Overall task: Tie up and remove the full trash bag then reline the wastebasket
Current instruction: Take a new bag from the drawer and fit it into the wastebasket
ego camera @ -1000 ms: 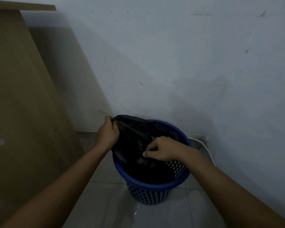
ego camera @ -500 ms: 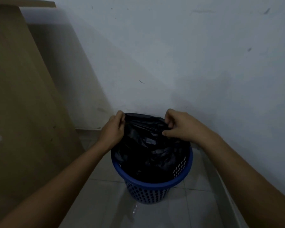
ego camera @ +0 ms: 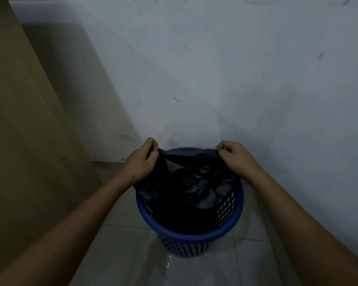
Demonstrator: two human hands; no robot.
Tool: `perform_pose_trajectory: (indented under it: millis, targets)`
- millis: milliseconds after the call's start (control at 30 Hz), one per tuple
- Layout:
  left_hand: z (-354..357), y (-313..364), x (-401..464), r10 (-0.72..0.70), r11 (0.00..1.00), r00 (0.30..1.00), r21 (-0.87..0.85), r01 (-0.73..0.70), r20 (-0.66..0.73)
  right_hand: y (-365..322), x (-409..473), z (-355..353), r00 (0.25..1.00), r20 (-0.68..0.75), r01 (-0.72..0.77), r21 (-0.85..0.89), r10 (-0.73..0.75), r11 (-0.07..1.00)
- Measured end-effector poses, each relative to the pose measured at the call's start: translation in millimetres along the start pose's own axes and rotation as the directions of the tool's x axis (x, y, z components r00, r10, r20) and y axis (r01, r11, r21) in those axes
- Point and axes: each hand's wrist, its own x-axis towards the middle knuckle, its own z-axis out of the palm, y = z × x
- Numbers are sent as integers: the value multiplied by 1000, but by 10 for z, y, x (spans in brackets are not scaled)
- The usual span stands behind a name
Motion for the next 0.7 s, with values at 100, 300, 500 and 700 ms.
perform_pose_trajectory:
  millis: [100, 300, 500, 700]
  targets:
    - [-33, 19, 119, -59, 998, 998, -33, 60, 22, -47, 45, -85, 971, 221, -116, 90, 94, 989]
    - [-24, -126, 399, -77, 996, 995, 58, 73, 69, 110, 260, 114, 985, 24, 170, -99, -168, 981]
    - [165, -419, 580, -1, 977, 1000, 213, 2, -2, 266, 403, 361, 958, -132, 223, -211, -254, 952]
    - [247, -508, 710, 19, 985, 1000, 171, -18, -8, 417, 591, 426, 969, -114, 195, -176, -217, 965]
